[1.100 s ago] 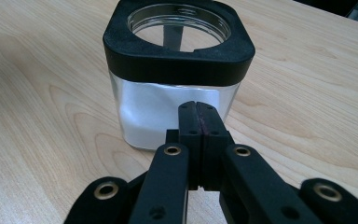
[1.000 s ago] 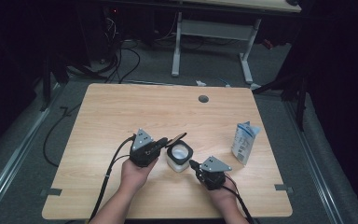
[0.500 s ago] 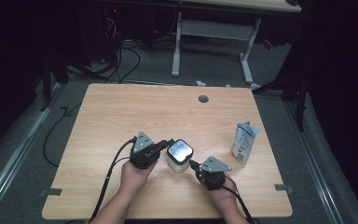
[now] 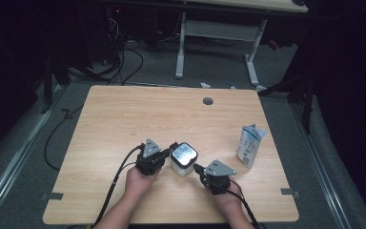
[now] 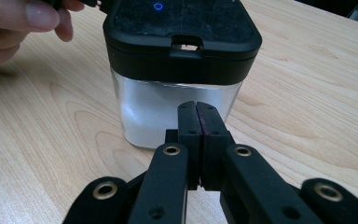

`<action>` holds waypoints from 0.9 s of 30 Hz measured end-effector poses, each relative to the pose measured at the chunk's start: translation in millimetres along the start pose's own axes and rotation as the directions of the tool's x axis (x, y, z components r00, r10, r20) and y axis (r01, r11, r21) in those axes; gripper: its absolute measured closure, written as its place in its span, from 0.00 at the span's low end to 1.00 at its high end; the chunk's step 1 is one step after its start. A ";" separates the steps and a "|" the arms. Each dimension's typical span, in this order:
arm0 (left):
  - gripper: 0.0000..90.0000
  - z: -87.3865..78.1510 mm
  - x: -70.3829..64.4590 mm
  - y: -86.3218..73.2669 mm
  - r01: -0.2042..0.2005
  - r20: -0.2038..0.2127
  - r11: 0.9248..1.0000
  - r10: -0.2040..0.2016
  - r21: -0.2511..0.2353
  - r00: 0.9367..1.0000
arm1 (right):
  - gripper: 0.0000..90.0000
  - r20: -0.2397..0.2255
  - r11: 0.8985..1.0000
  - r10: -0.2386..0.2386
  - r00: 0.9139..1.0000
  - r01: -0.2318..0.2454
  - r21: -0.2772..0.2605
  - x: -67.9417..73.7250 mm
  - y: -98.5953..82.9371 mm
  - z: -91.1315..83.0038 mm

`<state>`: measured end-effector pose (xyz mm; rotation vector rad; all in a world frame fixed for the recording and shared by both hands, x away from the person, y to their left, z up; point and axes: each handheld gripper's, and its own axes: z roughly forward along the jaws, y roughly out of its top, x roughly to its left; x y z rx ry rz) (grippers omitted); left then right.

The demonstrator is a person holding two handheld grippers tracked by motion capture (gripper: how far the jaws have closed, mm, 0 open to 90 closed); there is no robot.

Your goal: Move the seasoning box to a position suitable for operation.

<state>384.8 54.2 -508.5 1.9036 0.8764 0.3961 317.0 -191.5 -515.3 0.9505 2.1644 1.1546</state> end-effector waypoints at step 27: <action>1.00 38.0 11.0 12.5 -0.019 0.013 1.000 0.019 0.013 1.000 | 0.99 0.012 1.000 0.013 1.000 -0.013 0.002 -5.1 -1.9 -2.0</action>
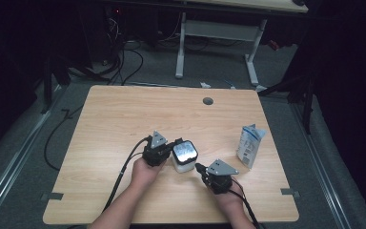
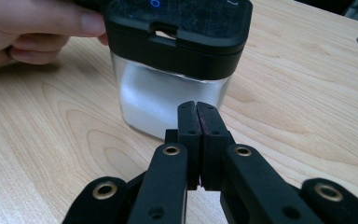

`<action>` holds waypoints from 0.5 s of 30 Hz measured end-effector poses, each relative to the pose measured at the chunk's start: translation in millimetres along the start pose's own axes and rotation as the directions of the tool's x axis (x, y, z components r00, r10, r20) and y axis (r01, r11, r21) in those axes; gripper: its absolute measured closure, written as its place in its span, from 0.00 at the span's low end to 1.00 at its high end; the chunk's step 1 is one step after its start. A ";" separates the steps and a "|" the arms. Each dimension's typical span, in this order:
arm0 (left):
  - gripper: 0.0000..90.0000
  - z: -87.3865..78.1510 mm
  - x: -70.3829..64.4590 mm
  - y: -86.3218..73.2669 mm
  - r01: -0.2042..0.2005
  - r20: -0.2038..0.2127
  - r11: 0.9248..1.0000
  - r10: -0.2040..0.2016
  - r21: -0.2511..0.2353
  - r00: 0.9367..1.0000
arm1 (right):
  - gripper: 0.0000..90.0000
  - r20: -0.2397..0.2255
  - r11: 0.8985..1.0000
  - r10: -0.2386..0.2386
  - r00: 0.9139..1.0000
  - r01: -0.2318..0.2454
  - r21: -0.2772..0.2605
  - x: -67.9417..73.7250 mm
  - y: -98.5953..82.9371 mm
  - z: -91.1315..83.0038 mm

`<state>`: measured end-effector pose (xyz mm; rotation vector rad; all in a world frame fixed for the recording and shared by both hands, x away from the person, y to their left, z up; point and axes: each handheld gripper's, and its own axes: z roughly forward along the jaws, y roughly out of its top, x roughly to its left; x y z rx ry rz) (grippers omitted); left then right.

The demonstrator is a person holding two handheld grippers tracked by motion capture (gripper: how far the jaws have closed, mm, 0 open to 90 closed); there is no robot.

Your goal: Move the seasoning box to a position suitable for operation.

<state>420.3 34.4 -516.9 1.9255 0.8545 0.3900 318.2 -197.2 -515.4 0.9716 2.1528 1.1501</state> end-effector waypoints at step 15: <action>0.86 -8.1 15.4 0.2 0.034 -0.063 0.999 -0.035 -0.007 0.997 | 0.99 0.015 1.000 0.016 1.000 -0.016 -0.008 -6.3 -0.4 -1.0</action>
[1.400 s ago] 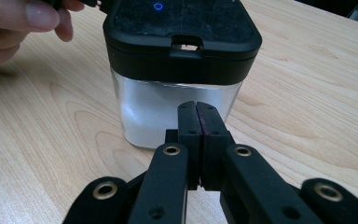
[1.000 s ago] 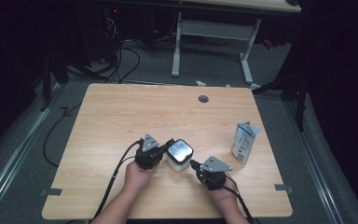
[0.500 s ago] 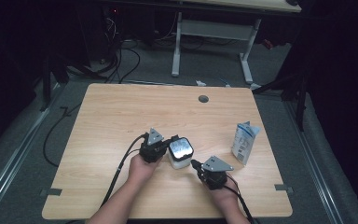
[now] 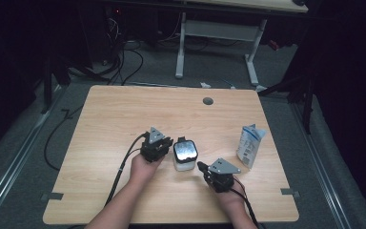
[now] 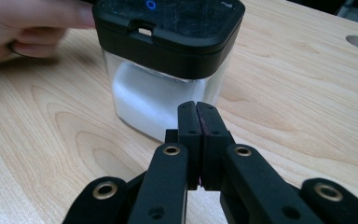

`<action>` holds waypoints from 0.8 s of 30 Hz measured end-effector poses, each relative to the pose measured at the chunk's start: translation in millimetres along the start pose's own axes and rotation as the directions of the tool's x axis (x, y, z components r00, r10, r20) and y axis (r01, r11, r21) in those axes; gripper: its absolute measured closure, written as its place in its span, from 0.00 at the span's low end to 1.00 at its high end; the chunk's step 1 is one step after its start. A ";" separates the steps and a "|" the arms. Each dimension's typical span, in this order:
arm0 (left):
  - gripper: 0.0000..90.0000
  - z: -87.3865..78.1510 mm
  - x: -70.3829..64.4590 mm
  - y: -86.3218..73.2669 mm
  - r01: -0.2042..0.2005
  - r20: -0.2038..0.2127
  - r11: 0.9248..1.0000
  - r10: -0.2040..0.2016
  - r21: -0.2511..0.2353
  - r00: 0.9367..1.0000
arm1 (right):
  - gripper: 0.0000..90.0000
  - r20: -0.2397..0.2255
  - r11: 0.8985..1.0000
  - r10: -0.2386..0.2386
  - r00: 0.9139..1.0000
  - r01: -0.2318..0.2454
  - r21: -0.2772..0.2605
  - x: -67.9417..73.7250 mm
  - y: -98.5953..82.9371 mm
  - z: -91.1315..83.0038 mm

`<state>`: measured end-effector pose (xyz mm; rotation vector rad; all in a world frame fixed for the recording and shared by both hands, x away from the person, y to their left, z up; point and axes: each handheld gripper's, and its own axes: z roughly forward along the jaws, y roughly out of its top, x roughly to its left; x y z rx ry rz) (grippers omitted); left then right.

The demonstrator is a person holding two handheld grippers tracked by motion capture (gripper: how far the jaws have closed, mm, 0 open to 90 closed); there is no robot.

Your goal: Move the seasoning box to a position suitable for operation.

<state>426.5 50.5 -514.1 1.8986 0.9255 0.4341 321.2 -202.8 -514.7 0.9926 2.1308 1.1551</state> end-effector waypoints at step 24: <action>0.57 -107.7 33.2 -58.7 0.019 -0.092 1.000 -0.017 0.017 0.996 | 0.99 0.027 0.999 0.023 0.999 -0.024 0.037 -7.4 7.7 20.7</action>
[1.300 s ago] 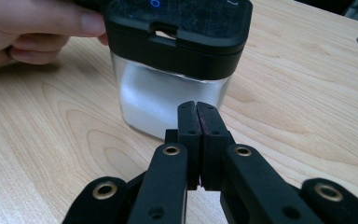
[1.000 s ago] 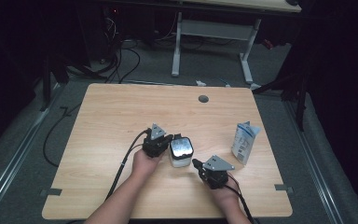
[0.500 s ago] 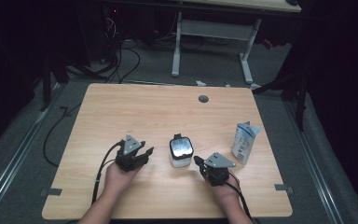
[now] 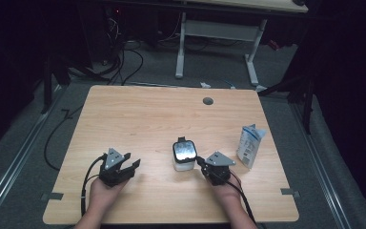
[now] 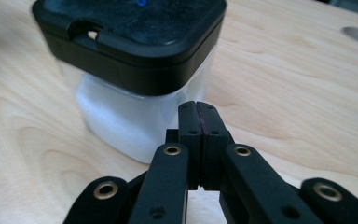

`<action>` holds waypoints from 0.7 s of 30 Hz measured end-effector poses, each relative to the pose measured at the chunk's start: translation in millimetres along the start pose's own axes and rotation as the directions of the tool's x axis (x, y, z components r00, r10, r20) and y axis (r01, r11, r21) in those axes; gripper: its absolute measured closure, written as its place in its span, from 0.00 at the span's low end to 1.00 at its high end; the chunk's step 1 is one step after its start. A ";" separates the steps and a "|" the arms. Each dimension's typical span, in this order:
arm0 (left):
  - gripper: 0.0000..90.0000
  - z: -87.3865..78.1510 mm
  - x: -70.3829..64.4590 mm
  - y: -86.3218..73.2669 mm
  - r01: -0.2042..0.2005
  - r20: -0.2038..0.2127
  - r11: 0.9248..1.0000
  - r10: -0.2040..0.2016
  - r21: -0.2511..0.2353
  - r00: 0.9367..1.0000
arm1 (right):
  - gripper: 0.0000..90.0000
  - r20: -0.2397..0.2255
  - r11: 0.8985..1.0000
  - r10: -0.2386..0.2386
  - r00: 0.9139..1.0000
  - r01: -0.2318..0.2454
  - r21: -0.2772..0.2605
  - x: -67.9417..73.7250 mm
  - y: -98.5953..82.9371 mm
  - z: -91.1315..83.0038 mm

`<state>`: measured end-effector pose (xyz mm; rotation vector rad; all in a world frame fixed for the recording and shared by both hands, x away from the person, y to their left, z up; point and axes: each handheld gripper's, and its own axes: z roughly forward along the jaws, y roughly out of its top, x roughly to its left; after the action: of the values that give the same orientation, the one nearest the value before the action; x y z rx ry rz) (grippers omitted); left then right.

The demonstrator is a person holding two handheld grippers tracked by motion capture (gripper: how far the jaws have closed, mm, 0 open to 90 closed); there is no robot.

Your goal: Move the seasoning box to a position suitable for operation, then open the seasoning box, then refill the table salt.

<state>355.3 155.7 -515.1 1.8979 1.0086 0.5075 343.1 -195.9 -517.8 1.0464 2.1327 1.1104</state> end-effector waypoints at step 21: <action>0.55 -1.3 4.3 -2.4 0.008 -0.012 1.000 -0.008 0.013 1.000 | 0.76 0.077 0.999 0.031 0.997 -0.030 -0.020 -19.0 -13.1 -31.1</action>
<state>355.9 160.5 -516.7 1.9034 1.0290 0.5097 326.4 -230.0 -510.6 1.0990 2.0491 1.0843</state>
